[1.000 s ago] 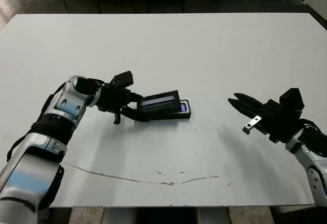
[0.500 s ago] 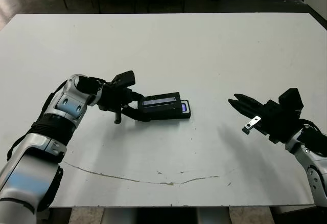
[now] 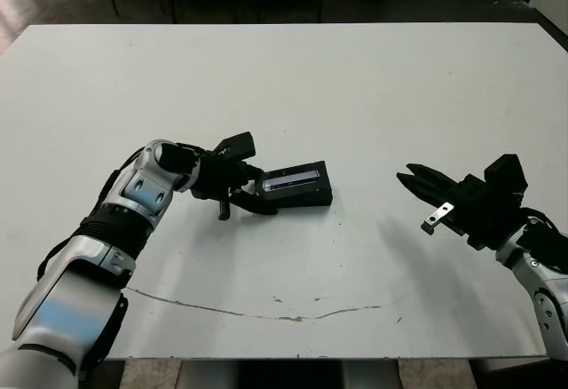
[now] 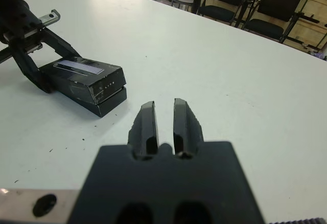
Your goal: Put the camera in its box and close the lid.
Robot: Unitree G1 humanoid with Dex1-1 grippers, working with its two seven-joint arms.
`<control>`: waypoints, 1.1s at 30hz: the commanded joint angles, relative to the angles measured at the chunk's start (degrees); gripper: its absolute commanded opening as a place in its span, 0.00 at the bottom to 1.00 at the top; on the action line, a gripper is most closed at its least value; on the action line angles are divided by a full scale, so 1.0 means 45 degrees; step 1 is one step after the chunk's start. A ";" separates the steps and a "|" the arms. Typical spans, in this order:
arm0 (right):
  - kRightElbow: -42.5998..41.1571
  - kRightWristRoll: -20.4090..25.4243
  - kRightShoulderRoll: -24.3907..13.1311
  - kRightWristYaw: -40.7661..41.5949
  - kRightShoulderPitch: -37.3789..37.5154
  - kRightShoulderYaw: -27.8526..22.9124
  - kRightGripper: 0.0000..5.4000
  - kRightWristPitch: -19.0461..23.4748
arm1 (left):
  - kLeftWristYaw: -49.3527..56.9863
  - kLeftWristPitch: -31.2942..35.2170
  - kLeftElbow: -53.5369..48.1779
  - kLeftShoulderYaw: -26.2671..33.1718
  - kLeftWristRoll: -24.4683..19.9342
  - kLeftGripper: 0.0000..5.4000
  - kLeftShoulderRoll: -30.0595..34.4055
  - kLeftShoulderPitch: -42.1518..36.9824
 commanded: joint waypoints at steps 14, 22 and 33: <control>0.0027 -0.0283 -0.0177 0.0054 0.0155 0.0130 0.00 -0.0049 | 0.0469 0.1604 -0.0928 -0.1324 0.0806 0.22 -0.1070 -0.0414; -0.0150 -0.0227 -0.0190 0.0023 0.0345 0.0089 0.00 0.0081 | 0.0702 0.2509 -0.1636 -0.1543 0.0949 0.22 -0.1276 -0.0299; -0.0214 -0.0121 -0.0159 0.0021 0.0363 0.0101 0.00 0.0227 | 0.0208 0.2385 -0.1976 -0.1943 0.1366 0.29 -0.0802 -0.0414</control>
